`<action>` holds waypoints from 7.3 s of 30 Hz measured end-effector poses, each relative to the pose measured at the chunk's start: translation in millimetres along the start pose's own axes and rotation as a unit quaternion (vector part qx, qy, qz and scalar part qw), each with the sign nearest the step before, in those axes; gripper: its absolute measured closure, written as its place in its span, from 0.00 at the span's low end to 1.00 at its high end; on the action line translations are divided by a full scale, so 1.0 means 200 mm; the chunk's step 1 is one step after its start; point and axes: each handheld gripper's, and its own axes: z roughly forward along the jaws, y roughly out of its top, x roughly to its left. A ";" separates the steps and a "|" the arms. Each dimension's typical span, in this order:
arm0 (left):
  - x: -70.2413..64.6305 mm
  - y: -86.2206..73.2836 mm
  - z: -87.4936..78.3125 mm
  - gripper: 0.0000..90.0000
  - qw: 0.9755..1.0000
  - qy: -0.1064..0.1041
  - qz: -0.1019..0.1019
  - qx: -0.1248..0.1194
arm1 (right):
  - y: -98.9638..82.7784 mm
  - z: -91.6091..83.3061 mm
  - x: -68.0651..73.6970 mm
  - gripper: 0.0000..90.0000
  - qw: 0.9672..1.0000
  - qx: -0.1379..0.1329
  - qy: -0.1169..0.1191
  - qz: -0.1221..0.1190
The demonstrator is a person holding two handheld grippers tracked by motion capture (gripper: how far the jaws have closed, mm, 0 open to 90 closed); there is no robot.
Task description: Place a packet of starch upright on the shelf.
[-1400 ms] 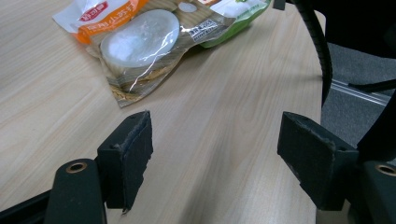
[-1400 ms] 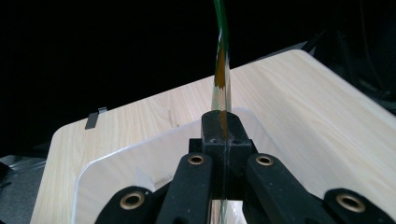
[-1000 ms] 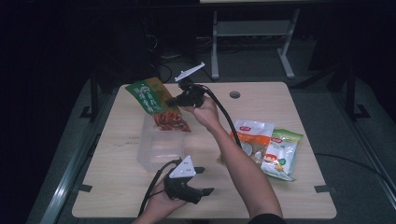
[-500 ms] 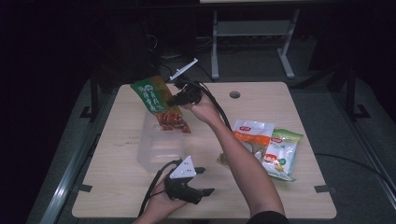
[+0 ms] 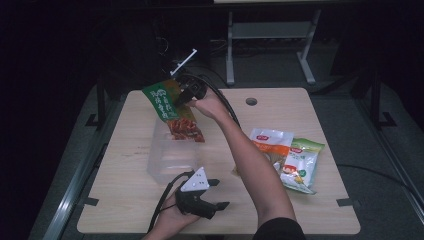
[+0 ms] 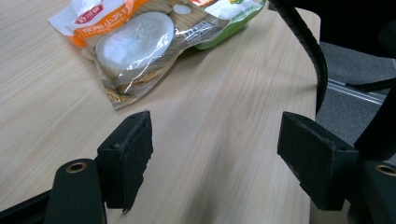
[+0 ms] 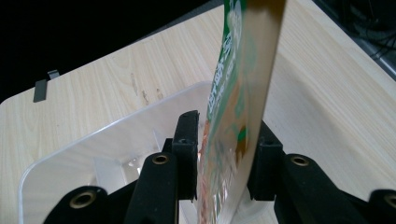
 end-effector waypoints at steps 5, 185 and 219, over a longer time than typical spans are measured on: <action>0.00 0.00 0.00 0.29 1.000 -0.002 -0.001 0.000 | 0.05 0.01 0.00 0.95 1.000 0.017 -0.011 -0.003; 0.24 0.29 0.60 0.70 0.992 0.070 -0.056 0.085 | -1.74 -0.64 -0.30 0.37 0.955 0.002 -0.083 0.285; 0.22 0.29 0.61 0.67 0.992 0.077 -0.044 0.090 | -1.62 -0.45 -0.30 0.94 0.955 0.017 -0.020 0.296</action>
